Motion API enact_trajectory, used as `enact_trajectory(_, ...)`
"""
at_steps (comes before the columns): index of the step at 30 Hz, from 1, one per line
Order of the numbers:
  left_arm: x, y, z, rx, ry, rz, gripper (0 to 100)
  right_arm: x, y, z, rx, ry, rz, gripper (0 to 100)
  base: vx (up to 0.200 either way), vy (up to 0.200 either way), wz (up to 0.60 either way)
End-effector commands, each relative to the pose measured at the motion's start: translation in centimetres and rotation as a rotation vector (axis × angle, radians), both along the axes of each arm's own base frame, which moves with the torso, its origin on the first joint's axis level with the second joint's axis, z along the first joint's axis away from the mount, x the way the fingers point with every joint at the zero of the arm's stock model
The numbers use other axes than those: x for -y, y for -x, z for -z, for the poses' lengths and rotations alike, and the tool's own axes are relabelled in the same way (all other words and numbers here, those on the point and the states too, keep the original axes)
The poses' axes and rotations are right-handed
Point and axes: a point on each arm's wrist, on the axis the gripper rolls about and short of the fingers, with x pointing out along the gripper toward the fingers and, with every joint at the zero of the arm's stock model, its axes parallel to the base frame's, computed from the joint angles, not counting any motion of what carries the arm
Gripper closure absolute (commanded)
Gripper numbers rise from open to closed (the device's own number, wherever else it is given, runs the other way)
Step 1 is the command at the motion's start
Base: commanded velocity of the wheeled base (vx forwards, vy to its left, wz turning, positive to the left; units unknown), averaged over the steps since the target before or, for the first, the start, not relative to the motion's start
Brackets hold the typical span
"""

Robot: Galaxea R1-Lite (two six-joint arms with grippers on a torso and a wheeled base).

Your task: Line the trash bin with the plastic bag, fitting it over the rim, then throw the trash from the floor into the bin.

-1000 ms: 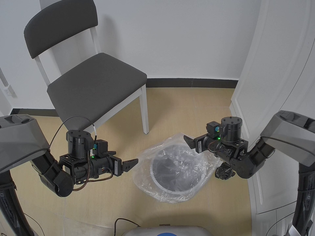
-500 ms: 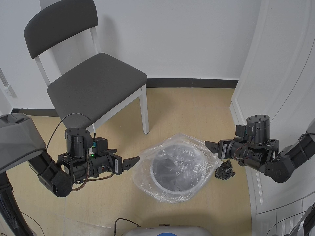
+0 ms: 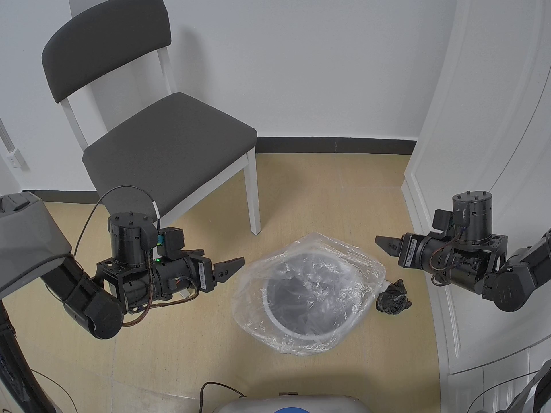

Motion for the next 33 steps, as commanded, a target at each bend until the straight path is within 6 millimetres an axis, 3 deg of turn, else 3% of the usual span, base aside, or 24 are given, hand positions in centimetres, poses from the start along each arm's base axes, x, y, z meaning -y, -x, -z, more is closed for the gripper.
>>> enact_trajectory(1,0.1,-0.2,-0.3,0.009,0.007,-0.003,0,0.0,-0.3,2.0,-0.073,0.020,-0.037,0,0.000,0.000,0.00)
enact_trajectory(9,0.3,-0.7,0.6,0.004,-0.021,-0.050,0,-1.8,-0.7,5.4,-0.169,0.094,-0.099,0,0.000,0.000,0.00)
enact_trajectory(15,0.6,-0.9,0.8,0.008,-0.037,-0.073,0,-1.9,-1.6,9.2,-0.268,0.162,-0.111,0,0.000,0.000,0.00)
enact_trajectory(23,0.5,-0.8,0.2,0.025,-0.029,-0.075,0,-2.1,-3.0,12.5,-0.345,0.186,-0.101,0,0.000,0.000,0.00)
enact_trajectory(30,0.7,-0.7,0.3,0.022,-0.030,-0.070,0,-2.2,-3.4,12.9,-0.365,0.104,-0.122,0,0.000,0.000,0.00)
enact_trajectory(31,0.7,-0.7,0.3,0.023,-0.029,-0.071,0,-2.3,-3.5,12.8,-0.369,0.079,-0.122,100,0.000,0.000,0.00)
enact_trajectory(33,0.7,-0.7,0.3,0.023,-0.029,-0.070,0,-2.5,-3.7,12.7,-0.371,0.051,-0.124,100,0.000,0.000,0.00)
